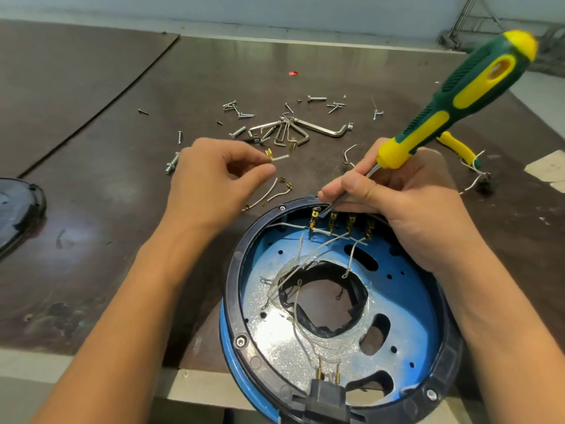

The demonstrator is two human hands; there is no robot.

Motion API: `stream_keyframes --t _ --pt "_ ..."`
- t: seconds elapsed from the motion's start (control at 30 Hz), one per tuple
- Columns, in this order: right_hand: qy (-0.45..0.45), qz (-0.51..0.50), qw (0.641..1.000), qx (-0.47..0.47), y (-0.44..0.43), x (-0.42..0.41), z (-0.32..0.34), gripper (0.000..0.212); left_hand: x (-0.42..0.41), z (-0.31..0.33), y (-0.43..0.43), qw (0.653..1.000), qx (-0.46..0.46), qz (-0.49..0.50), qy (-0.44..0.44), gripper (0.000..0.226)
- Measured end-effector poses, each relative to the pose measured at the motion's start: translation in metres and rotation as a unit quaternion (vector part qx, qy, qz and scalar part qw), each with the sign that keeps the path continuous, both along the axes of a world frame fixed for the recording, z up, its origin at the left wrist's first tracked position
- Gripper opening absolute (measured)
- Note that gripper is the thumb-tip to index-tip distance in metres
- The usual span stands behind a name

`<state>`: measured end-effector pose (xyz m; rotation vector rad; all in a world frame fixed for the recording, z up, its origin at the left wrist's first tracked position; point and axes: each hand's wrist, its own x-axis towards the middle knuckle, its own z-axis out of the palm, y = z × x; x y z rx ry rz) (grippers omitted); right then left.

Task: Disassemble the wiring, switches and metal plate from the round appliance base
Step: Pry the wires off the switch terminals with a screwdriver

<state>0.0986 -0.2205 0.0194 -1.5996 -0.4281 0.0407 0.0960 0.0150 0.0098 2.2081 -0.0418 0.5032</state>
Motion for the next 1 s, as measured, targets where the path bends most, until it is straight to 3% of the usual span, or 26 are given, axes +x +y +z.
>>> stream_keyframes --t 0.1,0.23,0.37,0.57,0.67,0.8,0.87,1.0 --pt "-0.043 0.01 0.998 -0.033 -0.003 -0.002 0.006 0.013 0.0 -0.004 0.0 0.993 0.092 0.015 0.071 0.014" --pt "-0.069 0.012 0.997 -0.036 -0.004 -0.006 0.006 0.004 -0.001 -0.001 -0.008 0.992 0.104 0.036 0.059 0.008" --pt "-0.05 0.006 0.999 -0.015 -0.004 -0.007 0.002 0.008 -0.002 0.001 -0.011 0.991 0.108 0.059 0.05 0.013" --pt "-0.046 -0.001 0.999 -0.025 -0.005 -0.007 0.001 0.008 -0.002 -0.004 -0.008 0.978 0.17 0.035 0.117 0.017" --pt "-0.038 0.001 0.999 -0.015 -0.004 -0.007 0.002 0.006 -0.003 0.002 -0.01 0.985 0.15 0.042 0.073 0.012" --pt "-0.035 0.002 0.999 -0.006 -0.004 -0.007 0.002 0.007 -0.011 0.015 -0.02 0.987 0.12 -0.105 0.024 0.013" --pt "-0.033 -0.002 0.999 -0.002 -0.004 -0.007 0.002 0.009 -0.016 0.019 -0.028 0.969 0.165 -0.175 0.048 0.017" --pt "-0.023 -0.008 1.0 0.002 -0.003 -0.007 0.003 0.014 -0.016 0.015 -0.041 0.943 0.249 -0.205 0.078 0.017"
